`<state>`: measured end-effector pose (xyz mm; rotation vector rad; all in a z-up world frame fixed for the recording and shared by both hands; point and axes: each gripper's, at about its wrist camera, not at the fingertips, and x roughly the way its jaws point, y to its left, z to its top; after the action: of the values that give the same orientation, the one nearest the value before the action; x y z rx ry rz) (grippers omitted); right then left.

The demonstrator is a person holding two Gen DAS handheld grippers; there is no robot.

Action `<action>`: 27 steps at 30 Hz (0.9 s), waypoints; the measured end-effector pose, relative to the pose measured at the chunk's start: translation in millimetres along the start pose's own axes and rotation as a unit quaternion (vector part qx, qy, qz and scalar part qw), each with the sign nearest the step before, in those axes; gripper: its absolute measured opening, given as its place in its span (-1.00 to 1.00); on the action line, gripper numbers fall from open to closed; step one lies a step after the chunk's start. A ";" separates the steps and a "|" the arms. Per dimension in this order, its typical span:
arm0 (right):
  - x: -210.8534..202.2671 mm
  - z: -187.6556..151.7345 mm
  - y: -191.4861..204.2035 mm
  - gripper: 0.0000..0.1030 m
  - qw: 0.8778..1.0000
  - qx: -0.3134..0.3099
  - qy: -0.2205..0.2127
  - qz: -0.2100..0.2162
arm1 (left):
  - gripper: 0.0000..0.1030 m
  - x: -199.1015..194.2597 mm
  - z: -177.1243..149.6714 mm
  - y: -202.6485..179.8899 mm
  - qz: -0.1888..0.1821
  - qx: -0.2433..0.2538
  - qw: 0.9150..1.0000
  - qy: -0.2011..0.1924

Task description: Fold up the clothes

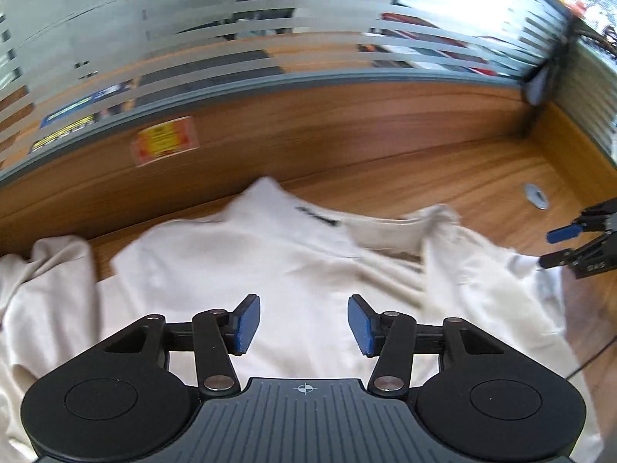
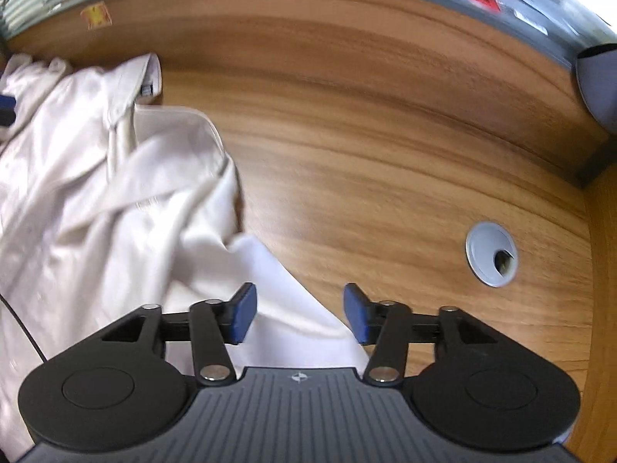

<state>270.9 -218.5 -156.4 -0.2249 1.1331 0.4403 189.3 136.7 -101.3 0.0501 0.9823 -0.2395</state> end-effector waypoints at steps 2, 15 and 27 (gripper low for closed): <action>1.9 -12.7 -2.0 0.16 1.000 -0.009 0.004 0.010 | 0.11 0.7 0.8 -12.8 -0.007 0.007 1.000 0.002; 7.6 -39.8 -10.8 -1.00 0.999 0.017 -0.003 -0.036 | 0.10 12.6 -4.3 -49.7 -0.012 0.043 0.999 0.027; -50.6 -34.0 -36.4 -0.37 0.979 0.150 -0.083 -0.109 | 0.10 28.7 -17.3 -20.1 0.013 0.037 0.999 0.036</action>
<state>241.6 -275.6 -126.2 -0.0465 0.9841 0.0887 186.0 114.6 -133.3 0.1397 1.0445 -0.2520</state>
